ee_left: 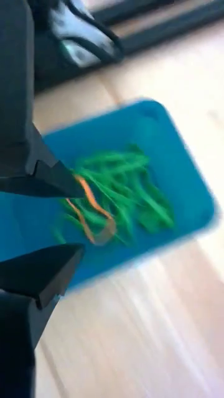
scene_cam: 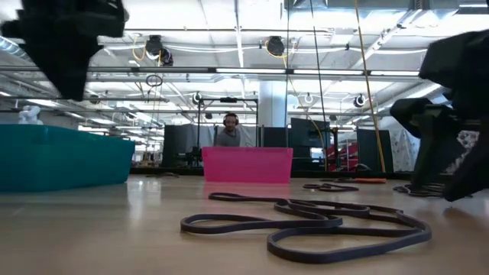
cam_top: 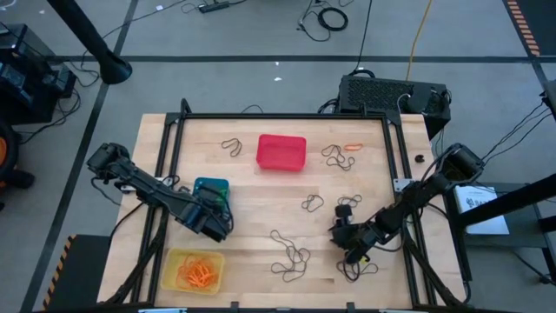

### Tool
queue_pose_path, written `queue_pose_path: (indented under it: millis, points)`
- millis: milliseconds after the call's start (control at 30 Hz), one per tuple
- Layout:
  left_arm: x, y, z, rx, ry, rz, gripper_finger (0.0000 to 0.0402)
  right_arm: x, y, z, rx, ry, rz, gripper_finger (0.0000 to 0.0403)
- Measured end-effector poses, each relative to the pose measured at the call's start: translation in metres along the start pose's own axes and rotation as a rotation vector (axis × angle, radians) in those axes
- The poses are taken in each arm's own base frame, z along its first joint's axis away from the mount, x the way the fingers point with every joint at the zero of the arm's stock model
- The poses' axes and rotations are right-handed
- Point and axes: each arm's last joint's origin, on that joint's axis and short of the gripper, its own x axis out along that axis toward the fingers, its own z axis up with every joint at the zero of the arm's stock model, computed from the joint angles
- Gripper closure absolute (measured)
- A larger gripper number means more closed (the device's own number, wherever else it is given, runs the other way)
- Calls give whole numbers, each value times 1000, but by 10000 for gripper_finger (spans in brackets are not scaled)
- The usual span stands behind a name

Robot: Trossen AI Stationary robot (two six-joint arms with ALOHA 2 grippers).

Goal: Sort rubber bands into baskets

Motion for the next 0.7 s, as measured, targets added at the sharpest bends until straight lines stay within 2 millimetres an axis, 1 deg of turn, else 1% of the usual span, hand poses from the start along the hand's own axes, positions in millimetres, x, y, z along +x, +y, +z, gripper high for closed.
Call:
queue_pose_path:
  millis: [100,167,300,400,500,567,633,700]
  points:
    - [-1,-9,4,-1,-144,-90,264,0,-3,4,-17,-21,1,252]
    - [-1,-19,7,19,-263,-173,264,-2,-7,7,-29,-31,-5,252]
    - [4,-39,11,95,-525,-292,264,-11,-20,22,-24,-92,3,252]
    - [19,-54,15,165,-654,-306,265,-20,-33,29,-31,-124,42,252]
    - [39,-69,25,173,-696,-317,265,-28,-49,33,-28,-135,59,252]
    - [54,-78,32,168,-710,-326,265,-33,-63,33,-2,-129,32,252]
    - [66,-91,39,175,-734,-361,265,-37,-79,32,45,-110,-10,252]
    - [78,-104,44,219,-757,-394,265,-40,-96,31,116,-96,-59,252]
